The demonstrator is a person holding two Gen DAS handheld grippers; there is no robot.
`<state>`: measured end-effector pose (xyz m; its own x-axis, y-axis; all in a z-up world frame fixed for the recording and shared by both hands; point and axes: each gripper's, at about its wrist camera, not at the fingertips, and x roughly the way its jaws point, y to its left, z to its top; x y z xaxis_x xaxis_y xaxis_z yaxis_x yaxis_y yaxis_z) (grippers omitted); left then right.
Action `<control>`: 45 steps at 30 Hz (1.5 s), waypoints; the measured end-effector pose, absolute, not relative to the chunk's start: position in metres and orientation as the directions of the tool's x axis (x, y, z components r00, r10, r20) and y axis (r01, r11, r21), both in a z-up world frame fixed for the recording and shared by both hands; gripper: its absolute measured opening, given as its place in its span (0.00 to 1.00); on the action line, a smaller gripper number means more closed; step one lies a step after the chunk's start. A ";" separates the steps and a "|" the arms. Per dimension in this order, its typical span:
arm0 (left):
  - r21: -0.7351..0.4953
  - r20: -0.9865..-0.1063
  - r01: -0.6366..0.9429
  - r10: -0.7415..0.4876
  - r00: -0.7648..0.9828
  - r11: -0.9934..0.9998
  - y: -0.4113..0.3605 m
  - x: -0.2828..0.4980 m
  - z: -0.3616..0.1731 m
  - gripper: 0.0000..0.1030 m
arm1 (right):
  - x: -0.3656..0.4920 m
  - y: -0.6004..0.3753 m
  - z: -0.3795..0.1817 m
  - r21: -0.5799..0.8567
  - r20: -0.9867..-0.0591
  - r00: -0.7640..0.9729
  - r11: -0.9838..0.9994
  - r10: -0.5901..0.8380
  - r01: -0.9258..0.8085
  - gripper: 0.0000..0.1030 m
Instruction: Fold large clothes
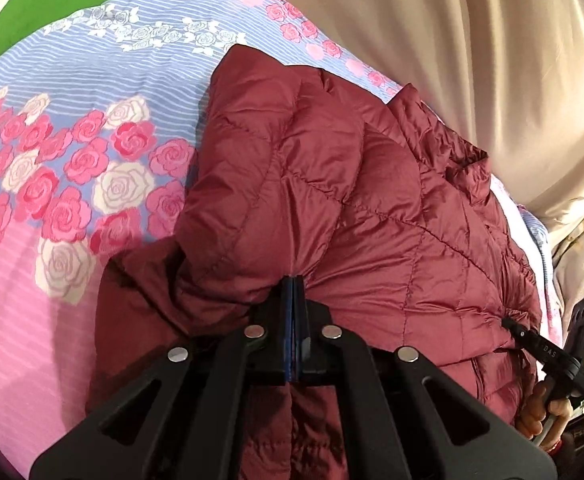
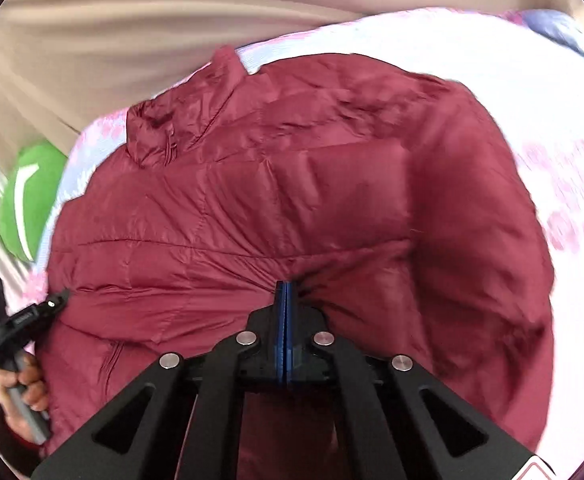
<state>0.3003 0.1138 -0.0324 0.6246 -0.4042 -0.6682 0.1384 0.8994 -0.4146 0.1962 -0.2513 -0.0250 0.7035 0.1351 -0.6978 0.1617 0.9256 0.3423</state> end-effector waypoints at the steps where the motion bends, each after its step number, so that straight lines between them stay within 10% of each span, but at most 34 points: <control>1: -0.413 -0.668 0.135 -0.401 0.627 0.901 0.115 0.298 -0.032 0.01 | 0.191 -0.252 -0.025 0.330 -0.698 0.707 0.928 0.117 0.172 0.00; 10: -0.261 -0.690 0.180 -0.314 0.652 0.948 0.091 0.288 0.023 0.04 | 0.195 -0.250 0.039 0.231 -0.690 0.724 0.950 0.006 0.212 0.12; 14: -0.241 -0.673 0.329 -0.402 0.621 0.913 0.036 0.325 0.076 0.29 | 0.253 -0.225 0.069 0.218 -0.684 0.723 0.973 0.097 0.076 0.12; 21: -0.151 -0.754 0.376 -0.353 0.554 0.914 -0.040 0.419 0.057 0.26 | 0.365 -0.176 0.047 0.224 -0.759 0.615 0.973 0.212 -0.059 0.08; 25: -0.088 -0.820 0.305 -0.243 0.518 0.948 -0.039 0.462 0.010 0.07 | 0.386 -0.167 0.024 0.132 -0.791 0.588 0.986 0.169 -0.106 0.00; 32: -0.097 -0.756 0.215 -0.213 0.619 0.972 -0.003 0.481 0.022 0.00 | 0.383 -0.277 0.041 0.321 -0.683 0.724 0.930 0.095 0.181 0.00; 36: -0.137 -0.687 0.315 -0.319 0.653 0.939 -0.012 0.458 0.047 0.02 | 0.363 -0.257 0.059 0.256 -0.642 0.758 0.964 0.114 0.071 0.21; 41: -0.049 -0.677 0.376 -0.308 0.669 0.925 -0.061 0.454 0.055 0.42 | 0.383 -0.238 0.062 0.188 -0.650 0.756 0.981 0.085 0.051 0.54; 43: -0.042 -0.701 0.371 -0.293 0.651 0.927 -0.078 0.468 0.047 0.42 | 0.399 -0.233 0.056 0.184 -0.665 0.744 0.980 0.072 0.069 0.48; 44: -0.037 -0.714 0.363 -0.279 0.642 0.931 -0.086 0.476 0.042 0.34 | 0.408 -0.231 0.054 0.174 -0.674 0.736 0.982 0.062 0.077 0.16; 45: -0.027 -0.724 0.349 -0.259 0.639 0.937 -0.087 0.481 0.038 0.28 | 0.413 -0.229 0.052 0.170 -0.689 0.723 0.982 0.058 0.083 0.08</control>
<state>0.4815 -0.0873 0.0380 0.6390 -0.2593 -0.7241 0.3490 0.9367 -0.0274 0.4129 -0.2292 0.0520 0.7228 0.0579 -0.6887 0.0832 0.9819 0.1699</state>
